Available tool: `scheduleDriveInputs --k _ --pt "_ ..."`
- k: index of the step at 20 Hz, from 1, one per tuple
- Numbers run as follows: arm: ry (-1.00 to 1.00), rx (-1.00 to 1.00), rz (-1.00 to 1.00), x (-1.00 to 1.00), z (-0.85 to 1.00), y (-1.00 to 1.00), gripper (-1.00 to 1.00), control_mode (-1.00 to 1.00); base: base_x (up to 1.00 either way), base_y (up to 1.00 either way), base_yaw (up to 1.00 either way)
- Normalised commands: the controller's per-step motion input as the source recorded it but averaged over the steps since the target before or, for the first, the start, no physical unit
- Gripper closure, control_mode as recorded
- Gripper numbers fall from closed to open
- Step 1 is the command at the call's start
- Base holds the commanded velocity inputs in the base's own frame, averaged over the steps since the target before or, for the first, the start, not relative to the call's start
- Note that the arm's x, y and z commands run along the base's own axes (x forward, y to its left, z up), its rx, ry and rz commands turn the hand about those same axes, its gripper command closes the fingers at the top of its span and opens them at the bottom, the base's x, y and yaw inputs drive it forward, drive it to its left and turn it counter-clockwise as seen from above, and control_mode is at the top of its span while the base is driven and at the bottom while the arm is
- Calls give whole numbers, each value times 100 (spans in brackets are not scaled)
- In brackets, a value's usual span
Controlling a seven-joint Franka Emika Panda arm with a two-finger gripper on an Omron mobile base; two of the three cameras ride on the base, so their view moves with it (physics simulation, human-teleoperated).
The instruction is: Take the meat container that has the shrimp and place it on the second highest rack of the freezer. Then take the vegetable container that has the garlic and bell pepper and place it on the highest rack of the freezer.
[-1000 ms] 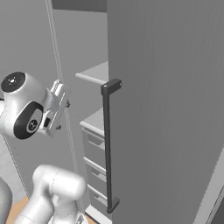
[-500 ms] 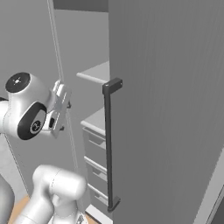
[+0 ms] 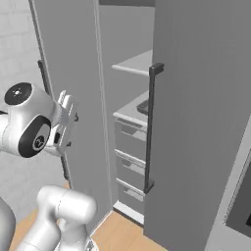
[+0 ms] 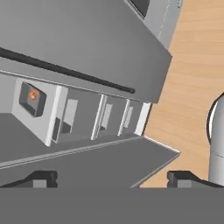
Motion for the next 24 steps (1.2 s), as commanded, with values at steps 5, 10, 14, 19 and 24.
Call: scheduleDriveInputs --k 5,10,14,19,24 --pt "0 0 0 0 0 0 -100 100 -74 -50 -64" --pt "0 0 0 0 0 0 -100 100 -23 -99 -50" --pt "0 0 0 0 0 0 -100 100 1 -100 -42" --pt "0 0 0 0 0 0 -100 100 37 -100 -13" --pt "0 0 0 0 0 0 -100 100 53 -100 0"
